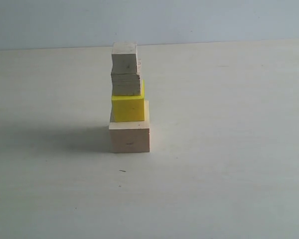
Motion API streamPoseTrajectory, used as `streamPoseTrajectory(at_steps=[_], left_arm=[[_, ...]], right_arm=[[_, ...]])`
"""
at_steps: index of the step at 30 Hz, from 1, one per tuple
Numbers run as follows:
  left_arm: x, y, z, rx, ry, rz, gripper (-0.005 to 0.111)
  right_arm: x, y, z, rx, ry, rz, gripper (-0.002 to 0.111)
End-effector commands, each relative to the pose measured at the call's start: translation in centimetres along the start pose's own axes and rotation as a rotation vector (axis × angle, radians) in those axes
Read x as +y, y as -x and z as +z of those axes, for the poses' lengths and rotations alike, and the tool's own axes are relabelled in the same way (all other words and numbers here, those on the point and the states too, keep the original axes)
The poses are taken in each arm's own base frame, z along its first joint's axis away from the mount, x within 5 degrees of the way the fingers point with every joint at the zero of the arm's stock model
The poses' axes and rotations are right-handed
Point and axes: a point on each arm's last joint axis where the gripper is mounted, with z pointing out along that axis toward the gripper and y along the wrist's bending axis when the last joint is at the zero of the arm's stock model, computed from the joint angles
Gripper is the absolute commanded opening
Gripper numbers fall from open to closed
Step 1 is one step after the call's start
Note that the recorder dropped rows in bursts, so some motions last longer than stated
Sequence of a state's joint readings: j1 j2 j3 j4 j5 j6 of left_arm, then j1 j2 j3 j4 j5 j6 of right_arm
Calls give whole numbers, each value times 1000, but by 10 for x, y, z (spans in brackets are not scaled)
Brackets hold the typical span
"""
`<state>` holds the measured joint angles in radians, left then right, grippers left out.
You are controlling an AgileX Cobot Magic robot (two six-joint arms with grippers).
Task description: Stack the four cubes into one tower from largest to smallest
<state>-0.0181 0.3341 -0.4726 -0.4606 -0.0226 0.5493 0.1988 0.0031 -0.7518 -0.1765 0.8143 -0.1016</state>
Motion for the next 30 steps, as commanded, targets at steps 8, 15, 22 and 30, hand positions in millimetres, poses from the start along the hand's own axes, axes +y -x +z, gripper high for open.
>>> streamPoseTrajectory(at_steps=[8,15,22,30], left_arm=[[-3,-17,-8,52,-25,-1,0],[-6,-34,-31,25,-35,20,0],[-11,-39,-53,57,-62,-30,0],[-6,-46,-60,195,25,-143,0]], right_arm=[[-2,2,-2,-14,-21,2,0],[-2,1,-2,-1,-17,14,0],[2,1,-2,-5,27,56,0],[4,2,-2,-7,49,75,0]])
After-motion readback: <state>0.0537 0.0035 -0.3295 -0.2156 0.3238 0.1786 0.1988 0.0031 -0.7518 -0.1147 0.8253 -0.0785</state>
